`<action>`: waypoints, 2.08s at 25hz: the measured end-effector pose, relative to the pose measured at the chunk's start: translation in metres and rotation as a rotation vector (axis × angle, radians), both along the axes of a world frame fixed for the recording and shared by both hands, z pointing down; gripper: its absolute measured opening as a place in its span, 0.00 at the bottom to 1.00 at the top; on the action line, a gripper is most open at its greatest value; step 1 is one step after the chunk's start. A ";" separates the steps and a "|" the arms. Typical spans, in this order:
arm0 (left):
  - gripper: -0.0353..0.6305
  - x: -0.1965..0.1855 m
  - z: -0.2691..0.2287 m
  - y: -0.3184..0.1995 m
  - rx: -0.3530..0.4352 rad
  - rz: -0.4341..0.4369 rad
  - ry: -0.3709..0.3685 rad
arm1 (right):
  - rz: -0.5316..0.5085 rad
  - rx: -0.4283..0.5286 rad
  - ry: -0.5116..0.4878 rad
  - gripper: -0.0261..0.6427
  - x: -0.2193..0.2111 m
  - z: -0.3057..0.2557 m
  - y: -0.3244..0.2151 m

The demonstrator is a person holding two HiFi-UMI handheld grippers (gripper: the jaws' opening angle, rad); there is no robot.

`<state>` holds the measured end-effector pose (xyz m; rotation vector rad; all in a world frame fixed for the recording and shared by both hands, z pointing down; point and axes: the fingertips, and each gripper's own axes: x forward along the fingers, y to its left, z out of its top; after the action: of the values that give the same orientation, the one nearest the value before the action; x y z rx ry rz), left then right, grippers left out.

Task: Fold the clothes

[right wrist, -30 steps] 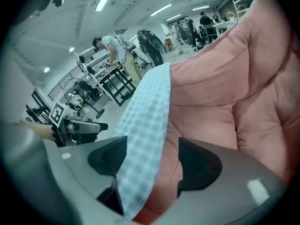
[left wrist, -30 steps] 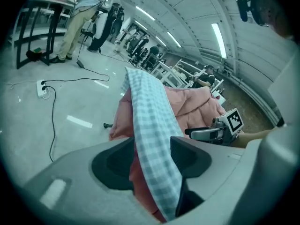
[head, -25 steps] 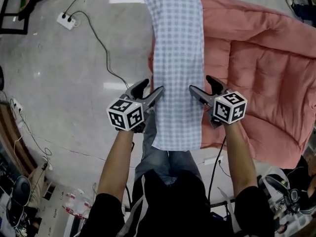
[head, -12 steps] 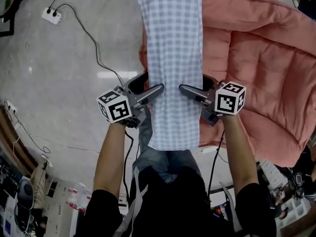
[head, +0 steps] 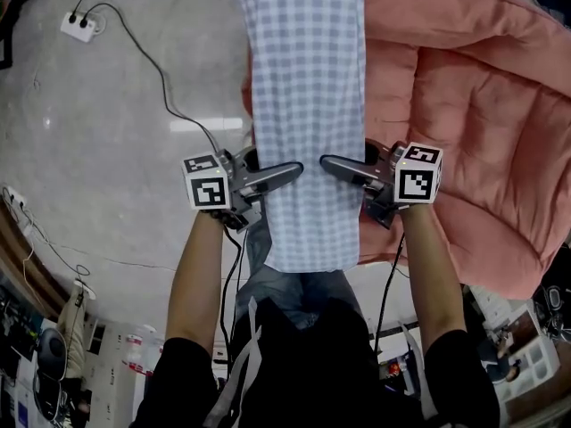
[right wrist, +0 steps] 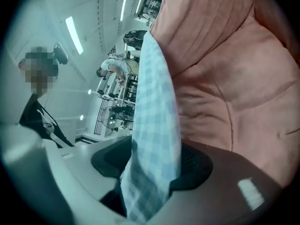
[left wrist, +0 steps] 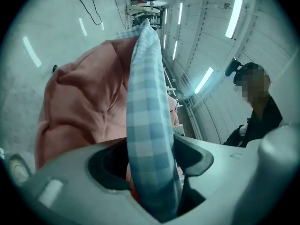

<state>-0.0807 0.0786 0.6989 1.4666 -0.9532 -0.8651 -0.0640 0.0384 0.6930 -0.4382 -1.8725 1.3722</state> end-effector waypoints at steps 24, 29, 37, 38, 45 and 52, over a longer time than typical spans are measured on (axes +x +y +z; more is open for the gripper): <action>0.09 -0.002 -0.163 0.033 0.079 -0.090 -0.330 | 0.012 0.075 -0.307 0.09 0.026 -0.160 0.015; 0.08 0.004 -0.231 0.048 0.064 -0.067 -0.451 | -0.039 0.178 -0.368 0.08 0.033 -0.230 0.028; 0.09 0.002 -0.258 0.052 0.044 -0.056 -0.573 | -0.070 0.196 -0.481 0.08 0.032 -0.256 0.031; 0.09 0.002 -0.272 0.056 0.043 -0.050 -0.595 | -0.073 0.202 -0.497 0.08 0.033 -0.271 0.035; 0.09 -0.013 -0.354 0.058 0.050 0.018 -0.753 | -0.092 0.245 -0.612 0.08 0.019 -0.352 0.039; 0.08 -0.031 -0.459 0.052 0.115 0.002 -0.799 | -0.061 0.333 -0.751 0.08 0.007 -0.456 0.034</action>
<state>-0.1121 0.1310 0.2400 1.9589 -1.4918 -0.3087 -0.0573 0.0723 0.2366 -0.9148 -2.6016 0.8739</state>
